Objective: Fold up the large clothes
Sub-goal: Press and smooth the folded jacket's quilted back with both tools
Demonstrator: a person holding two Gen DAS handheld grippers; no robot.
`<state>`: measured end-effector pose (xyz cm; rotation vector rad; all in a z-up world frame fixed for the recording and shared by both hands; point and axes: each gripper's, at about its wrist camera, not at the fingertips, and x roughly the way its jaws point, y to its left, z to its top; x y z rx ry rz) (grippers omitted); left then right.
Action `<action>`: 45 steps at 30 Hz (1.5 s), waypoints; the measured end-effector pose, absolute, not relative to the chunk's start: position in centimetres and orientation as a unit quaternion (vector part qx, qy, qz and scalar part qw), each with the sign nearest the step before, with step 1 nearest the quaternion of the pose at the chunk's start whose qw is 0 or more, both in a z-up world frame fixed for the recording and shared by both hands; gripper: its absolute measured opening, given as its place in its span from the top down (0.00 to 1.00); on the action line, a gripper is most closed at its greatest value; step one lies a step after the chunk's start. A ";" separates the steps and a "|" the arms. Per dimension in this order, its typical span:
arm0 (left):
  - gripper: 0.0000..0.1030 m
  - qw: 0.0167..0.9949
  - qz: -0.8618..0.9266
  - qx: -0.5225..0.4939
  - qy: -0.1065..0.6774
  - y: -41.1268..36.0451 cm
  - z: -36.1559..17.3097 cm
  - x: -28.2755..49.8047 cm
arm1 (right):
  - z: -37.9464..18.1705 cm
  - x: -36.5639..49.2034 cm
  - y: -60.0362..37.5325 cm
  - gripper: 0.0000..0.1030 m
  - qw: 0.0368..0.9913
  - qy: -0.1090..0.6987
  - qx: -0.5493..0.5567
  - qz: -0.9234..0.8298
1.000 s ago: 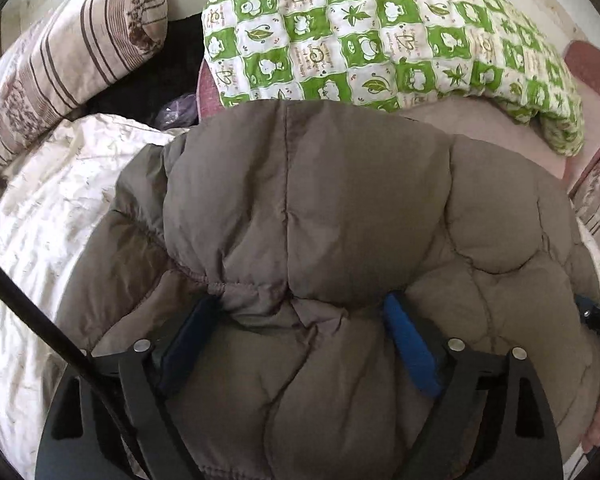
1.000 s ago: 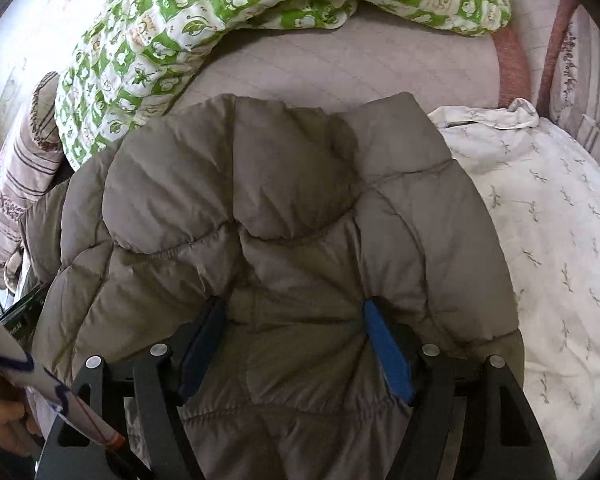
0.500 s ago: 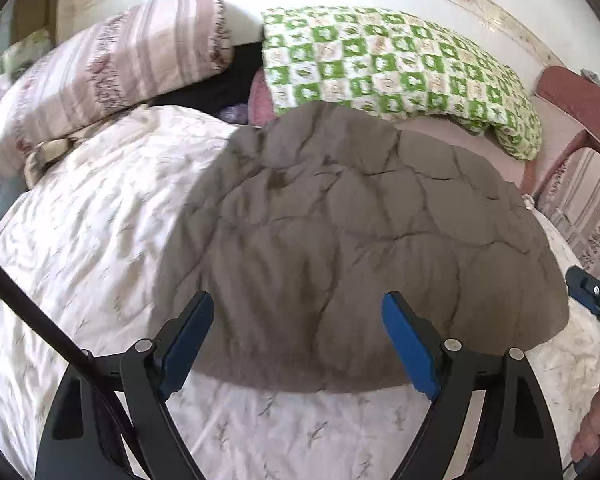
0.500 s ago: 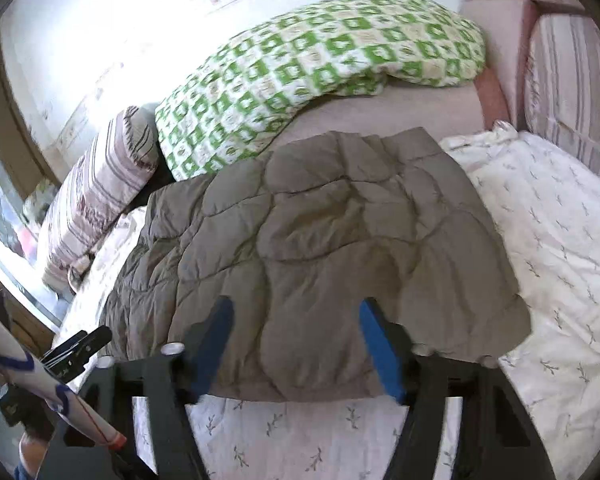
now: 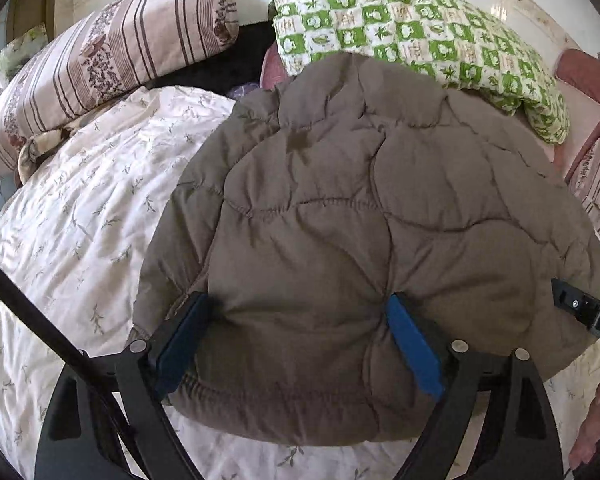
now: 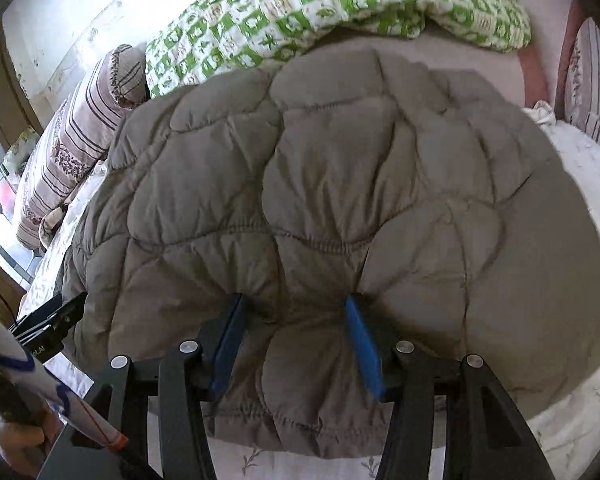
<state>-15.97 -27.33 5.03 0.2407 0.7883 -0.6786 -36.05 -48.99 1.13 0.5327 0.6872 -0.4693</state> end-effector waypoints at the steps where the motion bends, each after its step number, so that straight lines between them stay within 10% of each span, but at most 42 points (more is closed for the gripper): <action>1: 0.12 0.861 -0.321 0.118 0.376 -27.5 4.9 -15.9 | 0.9 -35.9 -49.0 0.46 0.881 0.332 0.252 -0.225; 20: 0.15 0.874 -0.301 0.085 0.373 -25.8 5.4 -14.0 | 0.9 -43.3 -56.9 0.47 0.826 0.300 0.339 -0.334; 45: 0.15 0.888 -0.323 0.141 0.295 -29.1 5.4 -19.3 | 1.7 -34.8 -47.7 0.45 0.900 0.303 0.192 -0.247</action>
